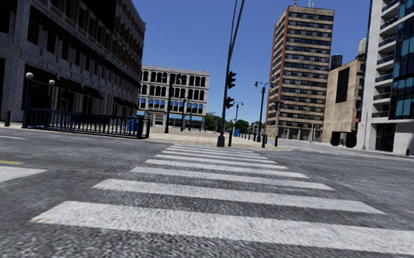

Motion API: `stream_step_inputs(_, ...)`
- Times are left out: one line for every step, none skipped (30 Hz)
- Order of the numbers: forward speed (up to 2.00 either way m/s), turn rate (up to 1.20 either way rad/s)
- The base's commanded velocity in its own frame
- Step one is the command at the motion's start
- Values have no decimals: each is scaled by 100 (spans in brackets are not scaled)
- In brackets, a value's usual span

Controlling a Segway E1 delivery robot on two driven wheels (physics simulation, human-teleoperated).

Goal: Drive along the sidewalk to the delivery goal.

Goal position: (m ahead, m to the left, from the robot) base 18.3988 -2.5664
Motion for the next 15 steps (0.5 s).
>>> stream_step_inputs(198, 0)
stream_step_inputs(198, 0)
stream_step_inputs(198, 0)
stream_step_inputs(198, 0)
stream_step_inputs(198, 0)
stream_step_inputs(198, 0)
stream_step_inputs(198, 0)
stream_step_inputs(198, 2)
stream_step_inputs(198, 2)
stream_step_inputs(198, 10)
stream_step_inputs(198, 14)
stream_step_inputs(198, 20)
stream_step_inputs(198, 20)
stream_step_inputs(198, 25)
stream_step_inputs(198, 26)
